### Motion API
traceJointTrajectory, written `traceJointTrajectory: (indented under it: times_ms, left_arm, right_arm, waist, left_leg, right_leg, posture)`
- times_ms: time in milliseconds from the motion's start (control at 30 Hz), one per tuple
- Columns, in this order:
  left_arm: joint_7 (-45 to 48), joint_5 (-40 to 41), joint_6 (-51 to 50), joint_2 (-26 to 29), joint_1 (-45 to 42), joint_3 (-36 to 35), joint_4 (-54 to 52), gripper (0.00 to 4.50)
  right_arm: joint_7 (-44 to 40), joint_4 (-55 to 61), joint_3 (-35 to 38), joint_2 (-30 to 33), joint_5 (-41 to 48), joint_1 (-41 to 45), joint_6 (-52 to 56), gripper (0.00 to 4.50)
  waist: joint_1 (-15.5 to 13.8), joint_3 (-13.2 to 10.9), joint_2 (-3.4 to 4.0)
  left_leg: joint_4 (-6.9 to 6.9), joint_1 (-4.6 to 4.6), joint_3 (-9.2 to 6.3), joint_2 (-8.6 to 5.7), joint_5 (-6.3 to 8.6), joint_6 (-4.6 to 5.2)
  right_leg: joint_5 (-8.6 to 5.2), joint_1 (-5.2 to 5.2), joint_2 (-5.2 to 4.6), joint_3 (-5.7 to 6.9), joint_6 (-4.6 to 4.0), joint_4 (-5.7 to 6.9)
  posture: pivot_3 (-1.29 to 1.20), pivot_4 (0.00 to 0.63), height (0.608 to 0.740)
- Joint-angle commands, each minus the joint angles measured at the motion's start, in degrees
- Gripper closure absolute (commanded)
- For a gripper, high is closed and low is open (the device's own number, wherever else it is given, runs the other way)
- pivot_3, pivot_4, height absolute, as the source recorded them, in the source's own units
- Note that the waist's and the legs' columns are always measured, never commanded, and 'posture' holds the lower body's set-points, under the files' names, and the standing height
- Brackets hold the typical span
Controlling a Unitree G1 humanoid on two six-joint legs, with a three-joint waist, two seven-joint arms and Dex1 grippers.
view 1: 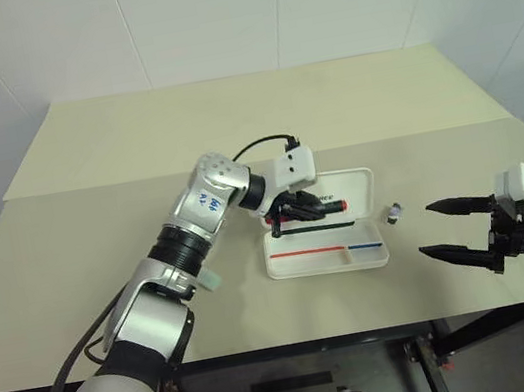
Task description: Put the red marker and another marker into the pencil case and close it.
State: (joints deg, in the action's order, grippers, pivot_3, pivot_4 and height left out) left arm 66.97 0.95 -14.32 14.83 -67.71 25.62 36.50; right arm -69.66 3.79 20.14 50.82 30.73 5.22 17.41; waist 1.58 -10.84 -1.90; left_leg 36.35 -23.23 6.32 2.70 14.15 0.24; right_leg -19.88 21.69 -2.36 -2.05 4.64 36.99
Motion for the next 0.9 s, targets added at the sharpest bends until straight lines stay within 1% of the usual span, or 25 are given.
traceJointTrajectory:
  times_ms: [33,200,400,733,767,800,900]
  left_arm:
    - [0.8,-2.21,0.61,-1.88,-2.44,0.62,1.11,3.93]
    - [0.1,-4.74,0.12,-4.66,-2.03,1.21,2.06,3.93]
    - [-1.0,-7.12,-0.79,-6.42,-1.8,1.26,3.01,3.93]
    - [-4.68,-9.37,1.06,-9.21,-3.2,0.35,8.78,3.93]
    - [-4.71,-9.36,1.07,-9.46,-3.42,0.21,9.23,3.18]
    - [-4.65,-9.36,1.18,-9.65,-3.57,0.12,9.57,2.95]
    - [-4.67,-9.25,1.02,-9.96,-3.56,-0.26,9.81,1.92]
  right_arm:
    - [1.33,3.5,3.94,-1.44,2.36,-1.05,-2.0,0.0]
    - [2.13,5.77,4.27,-2.46,2.32,-3.32,-3.83,0.0]
    - [4.17,6.3,4.24,-3.07,2.01,-4.36,-4.5,0.0]
    - [6.31,7.0,4.49,-3.6,1.94,-6.32,-4.82,0.0]
    - [6.48,7.02,4.51,-3.63,1.94,-6.4,-4.84,0.0]
    - [6.64,7.02,4.48,-3.64,1.94,-6.41,-4.83,0.0]
    - [6.98,7.13,4.4,-3.63,1.95,-6.51,-4.84,0.0]
  waist:
    - [-0.01,0.0,0.0]
    - [-0.09,0.0,0.0]
    - [-0.1,0.0,0.0]
    - [-0.1,0.0,0.0]
    - [-0.1,0.0,0.0]
    - [-0.1,0.0,0.0]
    - [-0.11,0.0,0.0]
  left_leg:
    - [0.0,0.0,0.0,0.0,0.0,0.0]
    - [0.04,-0.01,-0.01,-0.02,0.0,0.01]
    - [0.05,-0.01,-0.03,-0.02,0.01,0.02]
    - [0.05,-0.01,-0.04,-0.02,0.01,0.02]
    - [0.06,0.0,-0.04,-0.02,0.01,0.02]
    - [0.06,0.0,-0.04,-0.02,0.01,0.01]
    - [0.05,-0.01,-0.04,-0.02,0.01,0.02]
  right_leg:
    - [0.0,0.01,0.0,0.0,0.0,0.02]
    - [0.0,0.01,-0.01,-0.01,0.01,0.04]
    - [0.0,0.0,-0.01,0.0,0.01,0.05]
    - [0.0,0.0,-0.01,0.0,0.01,0.08]
    - [0.0,0.0,-0.01,0.01,0.01,0.09]
    - [-0.01,0.0,-0.01,0.01,0.01,0.09]
    - [0.0,0.0,-0.01,0.01,0.01,0.08]
  posture:
    - [0.0,0.15,0.74]
    - [0.0,0.15,0.74]
    - [0.0,0.15,0.74]
    - [0.0,0.15,0.74]
    - [0.0,0.15,0.74]
    - [0.0,0.15,0.74]
    - [0.0,0.15,0.74]
